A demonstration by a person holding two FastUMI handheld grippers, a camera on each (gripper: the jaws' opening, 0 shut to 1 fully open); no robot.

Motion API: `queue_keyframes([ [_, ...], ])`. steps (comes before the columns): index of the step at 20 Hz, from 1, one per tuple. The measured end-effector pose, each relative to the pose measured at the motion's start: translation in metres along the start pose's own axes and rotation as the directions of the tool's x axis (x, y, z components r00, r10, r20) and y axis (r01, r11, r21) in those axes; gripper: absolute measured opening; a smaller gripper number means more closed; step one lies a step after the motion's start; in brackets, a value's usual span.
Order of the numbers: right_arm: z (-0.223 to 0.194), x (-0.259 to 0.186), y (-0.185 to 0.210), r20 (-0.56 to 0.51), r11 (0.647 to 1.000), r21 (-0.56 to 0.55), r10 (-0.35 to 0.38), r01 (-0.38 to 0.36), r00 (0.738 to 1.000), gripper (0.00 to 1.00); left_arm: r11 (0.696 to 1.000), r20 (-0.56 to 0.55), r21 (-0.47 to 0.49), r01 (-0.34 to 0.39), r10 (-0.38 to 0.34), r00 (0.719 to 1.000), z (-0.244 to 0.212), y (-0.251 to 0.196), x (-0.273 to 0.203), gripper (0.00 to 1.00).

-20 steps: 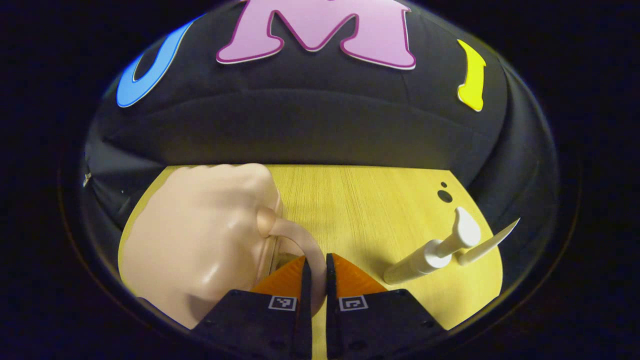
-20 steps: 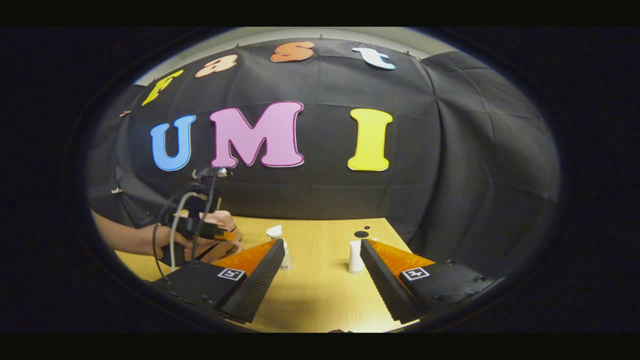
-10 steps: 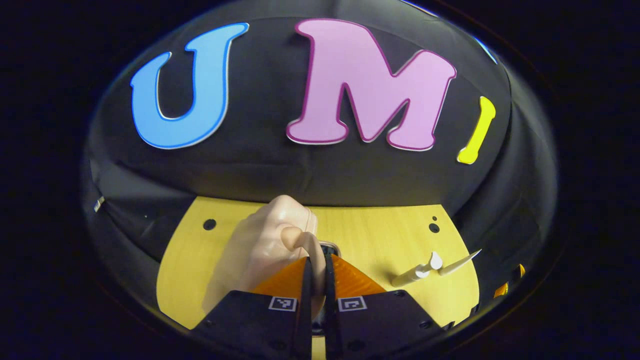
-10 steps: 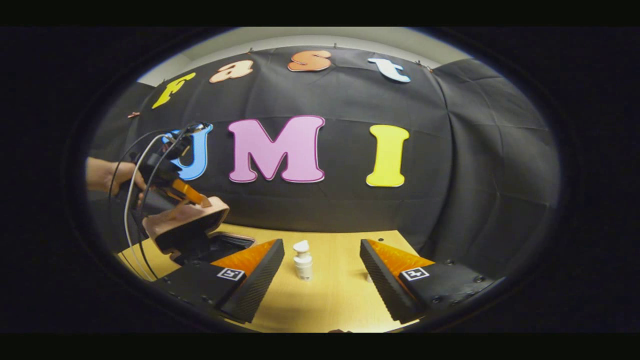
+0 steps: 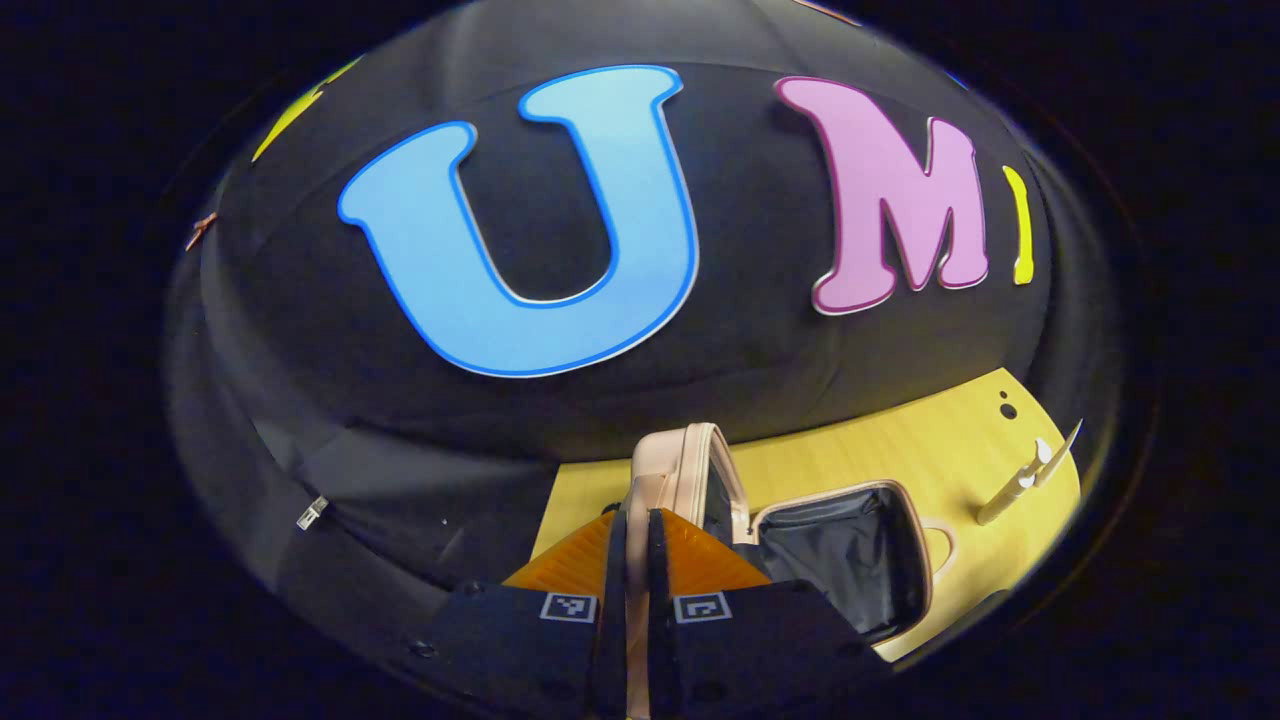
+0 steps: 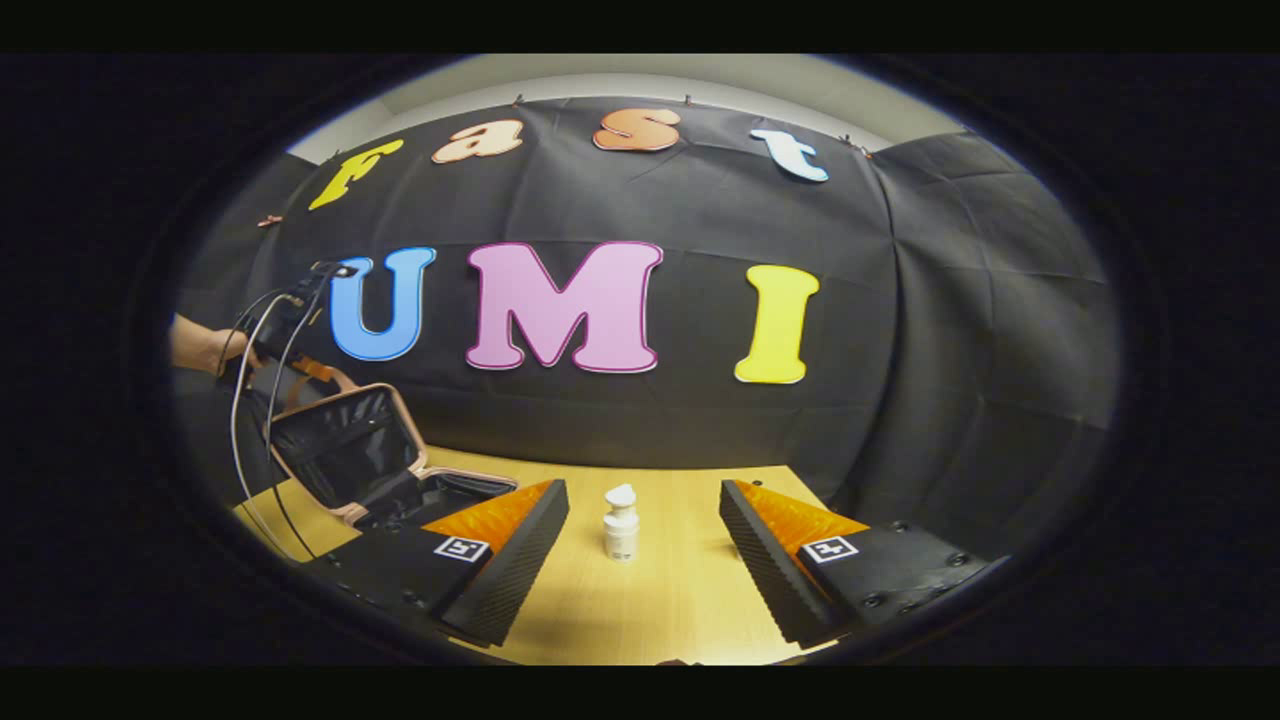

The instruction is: First open the suitcase, pack the skin care products into it, and then close the suitcase.

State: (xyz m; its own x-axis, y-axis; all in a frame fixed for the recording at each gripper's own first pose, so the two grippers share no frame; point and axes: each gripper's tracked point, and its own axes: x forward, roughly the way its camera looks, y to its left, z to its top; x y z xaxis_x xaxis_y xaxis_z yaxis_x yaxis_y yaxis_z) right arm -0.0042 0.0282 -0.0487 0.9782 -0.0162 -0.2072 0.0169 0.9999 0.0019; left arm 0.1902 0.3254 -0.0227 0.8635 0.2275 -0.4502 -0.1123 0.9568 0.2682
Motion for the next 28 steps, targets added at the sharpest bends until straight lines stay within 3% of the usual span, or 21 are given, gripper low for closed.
queue_keyframes([
  [5,0.000,-0.003,-0.006,0.005,0.995,-0.014,-0.100,0.100,0.995,0.97,0.981,-0.002,0.176,-0.080,0.082,0.997,-0.060,0.068,0.066,0.14],
  [7,-0.008,-0.008,0.000,-0.015,0.993,-0.038,-0.112,0.111,0.994,0.97,0.986,-0.055,0.117,-0.122,0.129,0.990,-0.103,0.084,0.086,0.14],
  [10,-0.020,-0.008,0.010,-0.036,0.987,-0.116,-0.112,0.107,0.993,0.97,0.991,-0.114,0.070,-0.112,0.119,0.986,-0.161,0.101,0.115,0.14],
  [12,-0.024,-0.004,0.012,-0.046,0.986,-0.132,-0.111,0.105,0.993,0.96,0.995,-0.139,0.041,-0.092,0.097,0.986,-0.171,0.096,0.124,0.14],
  [14,-0.026,-0.001,0.010,-0.062,0.986,-0.124,-0.116,0.108,0.991,0.96,0.991,-0.156,0.033,-0.126,0.130,0.979,-0.177,0.102,0.126,0.17],
  [15,-0.020,0.001,0.007,-0.050,0.985,-0.128,-0.126,0.119,0.991,0.97,0.991,-0.125,0.023,-0.132,0.134,0.983,-0.170,0.104,0.123,0.24],
  [16,-0.016,0.003,0.001,-0.039,0.982,-0.134,-0.136,0.130,0.990,0.94,0.991,-0.105,0.018,-0.132,0.134,0.985,-0.165,0.101,0.114,0.25],
  [17,-0.014,0.004,-0.002,-0.030,0.981,-0.137,-0.140,0.135,0.990,0.97,0.993,-0.097,0.016,-0.121,0.122,0.988,-0.157,0.095,0.106,0.30],
  [18,-0.012,0.005,-0.006,-0.025,0.980,-0.142,-0.147,0.142,0.989,0.97,0.996,-0.081,0.013,-0.091,0.092,0.993,-0.145,0.084,0.097,0.36],
  [20,-0.009,0.005,-0.022,-0.012,0.979,-0.126,-0.160,0.157,0.987,0.94,1.000,0.073,0.007,-0.013,0.013,0.997,-0.086,0.042,0.056,0.62],
  [21,-0.013,0.006,-0.036,-0.019,0.979,-0.109,-0.175,0.172,0.984,0.97,0.998,0.170,-0.020,0.066,-0.061,0.983,-0.045,-0.007,0.024,0.84],
  [22,-0.016,0.007,-0.044,-0.024,0.979,-0.095,-0.182,0.179,0.983,0.97,0.994,0.208,-0.036,0.100,-0.091,0.974,-0.028,-0.035,0.005,0.92],
  [24,-0.024,0.010,-0.059,-0.041,0.981,-0.057,-0.189,0.187,0.981,0.97,0.986,0.279,-0.053,0.156,-0.135,0.951,0.007,-0.091,-0.029,0.94],
  [26,-0.037,0.017,-0.072,-0.065,0.986,-0.034,-0.168,0.166,0.984,0.97,0.977,0.376,-0.069,0.202,-0.162,0.912,0.045,-0.153,-0.067,0.99],
  [28,-0.047,0.027,-0.088,-0.075,0.988,-0.035,-0.154,0.152,0.985,0.97,0.955,0.444,-0.108,0.278,-0.204,0.872,0.068,-0.216,-0.098,0.97],
])
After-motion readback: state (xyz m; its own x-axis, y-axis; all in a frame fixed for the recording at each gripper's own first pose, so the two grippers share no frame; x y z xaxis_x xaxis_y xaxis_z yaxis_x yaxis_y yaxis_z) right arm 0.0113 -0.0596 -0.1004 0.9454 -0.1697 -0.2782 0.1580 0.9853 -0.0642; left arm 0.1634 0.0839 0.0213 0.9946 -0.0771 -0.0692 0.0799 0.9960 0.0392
